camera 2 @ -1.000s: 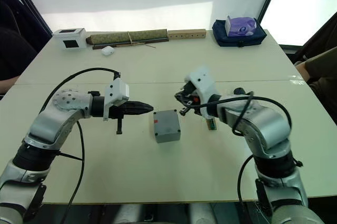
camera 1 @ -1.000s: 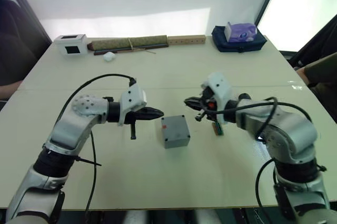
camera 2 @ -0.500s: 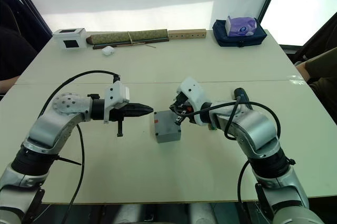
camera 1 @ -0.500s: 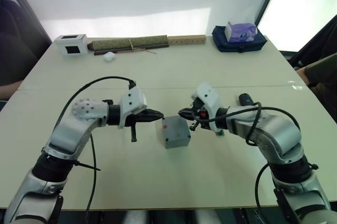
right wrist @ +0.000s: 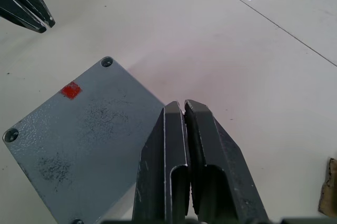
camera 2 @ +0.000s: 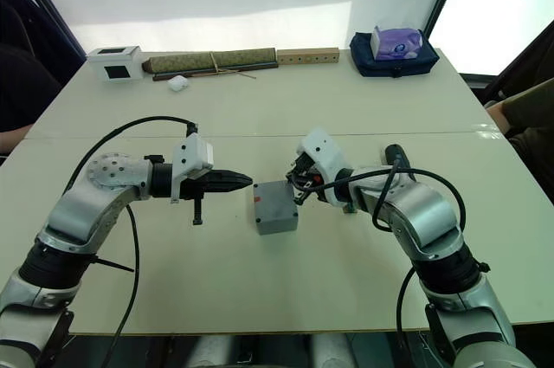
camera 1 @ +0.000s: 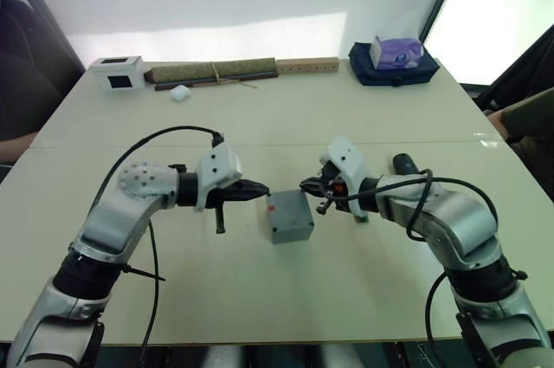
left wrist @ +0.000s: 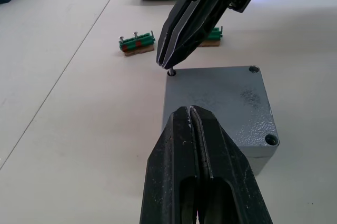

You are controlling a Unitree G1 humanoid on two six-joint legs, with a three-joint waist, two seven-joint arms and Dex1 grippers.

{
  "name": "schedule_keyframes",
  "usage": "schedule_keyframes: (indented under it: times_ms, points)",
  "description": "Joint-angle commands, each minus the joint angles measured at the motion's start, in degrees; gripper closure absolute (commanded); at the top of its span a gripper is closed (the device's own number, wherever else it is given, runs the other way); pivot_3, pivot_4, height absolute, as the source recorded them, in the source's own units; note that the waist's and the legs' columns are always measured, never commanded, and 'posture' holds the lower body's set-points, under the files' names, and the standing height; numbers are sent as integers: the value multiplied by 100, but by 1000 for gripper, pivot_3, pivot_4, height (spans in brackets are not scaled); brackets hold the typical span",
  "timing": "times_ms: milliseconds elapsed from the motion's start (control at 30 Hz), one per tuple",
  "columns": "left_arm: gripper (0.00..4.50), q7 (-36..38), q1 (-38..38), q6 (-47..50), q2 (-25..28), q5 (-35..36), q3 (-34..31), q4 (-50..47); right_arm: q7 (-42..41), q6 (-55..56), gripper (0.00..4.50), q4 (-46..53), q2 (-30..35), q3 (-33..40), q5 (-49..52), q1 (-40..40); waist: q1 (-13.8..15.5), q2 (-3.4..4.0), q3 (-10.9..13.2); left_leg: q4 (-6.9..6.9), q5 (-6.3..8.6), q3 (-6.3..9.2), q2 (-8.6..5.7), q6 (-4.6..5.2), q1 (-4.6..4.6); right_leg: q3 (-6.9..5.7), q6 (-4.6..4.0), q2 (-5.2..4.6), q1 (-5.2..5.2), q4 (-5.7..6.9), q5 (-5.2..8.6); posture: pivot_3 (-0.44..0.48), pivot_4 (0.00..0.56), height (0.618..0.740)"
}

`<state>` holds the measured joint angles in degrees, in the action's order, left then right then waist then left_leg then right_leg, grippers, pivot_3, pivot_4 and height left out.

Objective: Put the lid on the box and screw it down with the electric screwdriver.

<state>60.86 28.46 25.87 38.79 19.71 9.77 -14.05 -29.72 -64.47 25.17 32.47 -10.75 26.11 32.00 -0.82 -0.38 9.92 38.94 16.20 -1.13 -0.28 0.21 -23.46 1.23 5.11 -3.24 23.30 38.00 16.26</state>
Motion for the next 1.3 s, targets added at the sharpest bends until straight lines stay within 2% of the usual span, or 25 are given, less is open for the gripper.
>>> schedule_keyframes:
  times_ms: [33, 500, 600, 900, 967, 1033, 1167, 1233, 1300]
  points:
    - [4500, 2, 42, -12, 27, 34, -67, -211, -21, 124, 4447, 54, 10, 34, -59, 65, 0, 0, 0, 0, 0, 0, 0, 0, 0, 0, 0, 0, 0, 0, 0, 0, 150, 740]
    - [4500, -52, -10, 48, 30, 41, -86, -302, -177, 276, 4447, -110, -8, -328, -234, -193, -2, 0, 0, -2, 0, 0, 0, 0, 0, 0, -1, -3, 0, -3, 0, 0, 150, 740]
    - [4500, -55, -25, 60, 32, 46, -82, -332, -250, 209, 3707, -14, 2, -208, -133, -202, -2, 0, 0, -2, 0, 0, 1, 0, 0, 0, -1, -4, -1, -3, 0, 0, 150, 740]
    - [4500, -11, 19, 112, -54, 155, -81, -406, -395, -158, 167, 347, 359, 373, 116, -55, 6, -2, 1, -5, 1, 1, 0, 0, 0, 0, -2, -9, 0, -5, 1, 0, 150, 740]
    - [4500, 12, 61, 80, -84, 180, -83, -397, -470, -450, 46, 449, 510, 728, 328, 68, 6, -1, 2, -5, 1, 1, 0, 0, -1, -1, -2, -12, 0, -7, 1, 0, 150, 740]
    - [4500, 115, 124, 1, -105, 209, -41, -414, -639, -677, 46, 458, 941, 1093, 454, 182, 11, 2, 7, -7, 1, 1, -1, 0, -3, -1, -3, -14, 1, -8, 1, 0, 150, 740]
    - [4500, 436, 277, -151, -176, 369, 11, -425, -1107, -1442, 46, -174, 2235, 1409, 627, 447, 22, 2, 10, -12, 3, 0, -3, 2, -9, -3, -12, -23, 2, -29, 6, 0, 150, 740]
    - [4500, 491, 393, -285, -264, 361, 23, -304, -1209, -1991, 46, -507, 2786, 1067, 652, 546, 11, 1, 9, -26, 4, 0, -4, 4, -12, -11, -23, -31, -6, -57, 9, 0, 150, 740]
    - [4500, 499, 457, -371, -333, 314, 31, -215, -1151, -2284, 46, -718, 3064, 759, 563, 644, 1, -3, 8, -43, 4, -5, -6, 5, -12, -8, -24, -35, -3, -72, 8, 0, 150, 740]
